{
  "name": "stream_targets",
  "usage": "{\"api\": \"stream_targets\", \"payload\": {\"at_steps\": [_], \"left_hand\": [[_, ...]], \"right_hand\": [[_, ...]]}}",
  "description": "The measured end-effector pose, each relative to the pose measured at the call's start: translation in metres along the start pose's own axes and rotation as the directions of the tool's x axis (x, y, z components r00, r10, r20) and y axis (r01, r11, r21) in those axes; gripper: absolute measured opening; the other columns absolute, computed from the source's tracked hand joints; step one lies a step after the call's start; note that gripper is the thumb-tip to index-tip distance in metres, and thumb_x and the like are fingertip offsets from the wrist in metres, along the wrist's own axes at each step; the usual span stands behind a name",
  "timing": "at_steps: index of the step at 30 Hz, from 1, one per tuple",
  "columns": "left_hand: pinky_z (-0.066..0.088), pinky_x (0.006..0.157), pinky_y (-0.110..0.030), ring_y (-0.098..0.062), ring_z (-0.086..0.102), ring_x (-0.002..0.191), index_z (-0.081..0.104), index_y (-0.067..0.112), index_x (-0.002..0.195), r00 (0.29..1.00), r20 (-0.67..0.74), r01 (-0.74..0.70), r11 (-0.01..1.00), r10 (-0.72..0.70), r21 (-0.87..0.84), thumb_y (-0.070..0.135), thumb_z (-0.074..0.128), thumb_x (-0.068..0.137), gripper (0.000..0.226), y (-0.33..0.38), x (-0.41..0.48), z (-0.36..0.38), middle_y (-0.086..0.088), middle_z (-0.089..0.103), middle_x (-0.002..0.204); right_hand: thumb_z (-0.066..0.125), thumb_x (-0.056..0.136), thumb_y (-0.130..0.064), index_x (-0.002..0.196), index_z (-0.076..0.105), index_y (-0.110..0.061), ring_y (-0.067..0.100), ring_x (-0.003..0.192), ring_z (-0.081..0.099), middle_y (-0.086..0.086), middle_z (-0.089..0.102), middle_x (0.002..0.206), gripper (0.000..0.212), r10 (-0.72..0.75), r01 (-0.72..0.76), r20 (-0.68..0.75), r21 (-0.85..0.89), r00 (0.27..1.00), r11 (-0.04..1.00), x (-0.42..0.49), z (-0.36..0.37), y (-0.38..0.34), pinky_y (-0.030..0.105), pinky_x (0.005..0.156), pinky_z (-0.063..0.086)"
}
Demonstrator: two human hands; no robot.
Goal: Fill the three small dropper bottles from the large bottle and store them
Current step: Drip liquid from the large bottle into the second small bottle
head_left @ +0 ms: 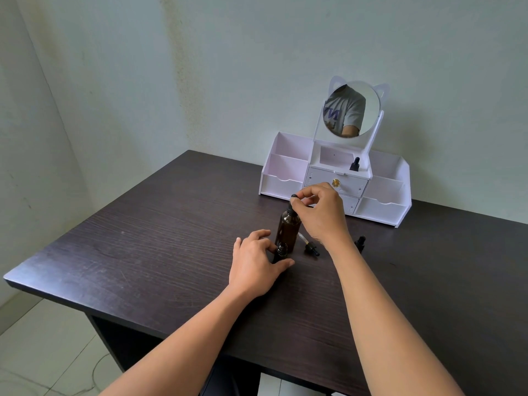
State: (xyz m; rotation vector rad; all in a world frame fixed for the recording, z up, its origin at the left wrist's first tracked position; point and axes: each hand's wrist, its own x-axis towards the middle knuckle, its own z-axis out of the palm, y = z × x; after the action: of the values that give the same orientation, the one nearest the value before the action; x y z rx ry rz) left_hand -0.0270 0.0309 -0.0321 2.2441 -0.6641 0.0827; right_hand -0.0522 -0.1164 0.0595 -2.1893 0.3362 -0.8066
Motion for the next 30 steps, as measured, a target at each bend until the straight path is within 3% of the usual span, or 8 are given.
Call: {"api": "stream_targets", "payload": {"at_steps": [2, 8, 12, 17, 21, 23, 26, 30], "left_hand": [[0.012, 0.122, -0.047, -0.009, 0.04, 0.135, 0.07, 0.029, 0.095, 1.0, -0.003, 0.0, 1.0, 0.0, -0.003, 0.06, 0.075, 0.075, 0.036, 0.0, -0.001, 0.0, 0.011, 0.045, 0.147], [0.011, 0.122, -0.046, -0.009, 0.039, 0.136, 0.07, 0.03, 0.096, 1.0, 0.004, 0.004, 1.0, -0.004, -0.002, 0.06, 0.074, 0.076, 0.036, 0.001, 0.0, -0.001, 0.011, 0.044, 0.148], [0.012, 0.122, -0.047, -0.009, 0.038, 0.136, 0.07, 0.03, 0.098, 1.0, 0.008, 0.011, 1.0, -0.011, 0.0, 0.06, 0.074, 0.076, 0.037, 0.001, 0.0, -0.001, 0.012, 0.043, 0.148], [0.01, 0.122, -0.044, -0.008, 0.04, 0.135, 0.071, 0.028, 0.099, 1.0, -0.001, 0.008, 1.0, -0.008, 0.0, 0.059, 0.074, 0.076, 0.039, 0.0, -0.001, -0.001, 0.012, 0.044, 0.147], [0.009, 0.122, -0.042, -0.006, 0.042, 0.132, 0.072, 0.026, 0.098, 1.0, -0.014, 0.008, 1.0, -0.008, -0.02, 0.058, 0.076, 0.075, 0.04, 0.0, -0.001, 0.0, 0.012, 0.046, 0.145], [0.008, 0.122, -0.041, -0.006, 0.042, 0.132, 0.072, 0.026, 0.098, 1.0, -0.013, 0.009, 1.0, -0.009, -0.023, 0.058, 0.076, 0.074, 0.04, 0.0, -0.001, 0.0, 0.012, 0.046, 0.145], [0.008, 0.122, -0.04, -0.006, 0.042, 0.132, 0.072, 0.027, 0.098, 1.0, -0.011, 0.013, 1.0, -0.013, -0.021, 0.058, 0.077, 0.074, 0.039, 0.001, -0.001, 0.0, 0.012, 0.046, 0.145], [0.009, 0.122, -0.042, -0.008, 0.043, 0.132, 0.071, 0.027, 0.096, 1.0, -0.008, 0.012, 1.0, -0.012, -0.023, 0.057, 0.077, 0.074, 0.037, 0.001, -0.002, -0.001, 0.011, 0.046, 0.145]], "right_hand": [[0.074, 0.087, -0.019, 0.083, 0.067, -0.022, 0.006, 0.082, 0.061, -0.001, 0.058, 0.104, 0.008, -0.005, 0.005, 0.007, -0.016, 1.0, 1.0, 0.001, 0.0, 0.0, 0.011, 0.069, 0.045], [0.074, 0.087, -0.021, 0.079, 0.065, -0.026, 0.009, 0.086, 0.062, 0.0, 0.058, 0.104, 0.013, -0.004, 0.004, 0.001, -0.011, 1.0, 1.0, 0.001, 0.001, 0.0, 0.015, 0.07, 0.047], [0.076, 0.085, -0.023, 0.087, 0.069, -0.023, 0.014, 0.088, 0.065, 0.0, 0.062, 0.103, 0.007, -0.014, 0.015, -0.024, 0.028, 1.0, 0.999, 0.002, -0.002, -0.002, 0.025, 0.076, 0.055], [0.074, 0.088, -0.024, 0.093, 0.07, -0.019, 0.009, 0.081, 0.065, -0.003, 0.07, 0.097, 0.008, -0.053, 0.068, -0.117, 0.13, 0.992, 0.989, 0.005, -0.018, -0.017, 0.011, 0.064, 0.047], [0.072, 0.089, -0.021, 0.089, 0.066, -0.027, 0.02, 0.072, 0.069, -0.008, 0.071, 0.087, 0.008, -0.076, 0.118, -0.173, 0.248, 0.982, 0.962, 0.008, -0.035, -0.035, 0.03, 0.064, 0.055], [0.071, 0.089, -0.018, 0.086, 0.063, -0.029, 0.022, 0.068, 0.069, -0.01, 0.068, 0.081, 0.014, -0.093, 0.153, -0.213, 0.288, 0.973, 0.945, 0.007, -0.043, -0.044, 0.033, 0.06, 0.055], [0.069, 0.092, -0.014, 0.091, 0.064, -0.018, 0.019, 0.063, 0.067, -0.003, 0.066, 0.079, 0.006, -0.113, 0.193, -0.246, 0.33, 0.963, 0.924, 0.004, -0.054, -0.054, 0.028, 0.052, 0.053], [0.067, 0.093, -0.011, 0.096, 0.063, -0.01, 0.021, 0.063, 0.069, 0.003, 0.067, 0.082, 0.005, -0.141, 0.232, -0.264, 0.356, 0.954, 0.905, -0.003, -0.063, -0.06, 0.029, 0.053, 0.058]]}}
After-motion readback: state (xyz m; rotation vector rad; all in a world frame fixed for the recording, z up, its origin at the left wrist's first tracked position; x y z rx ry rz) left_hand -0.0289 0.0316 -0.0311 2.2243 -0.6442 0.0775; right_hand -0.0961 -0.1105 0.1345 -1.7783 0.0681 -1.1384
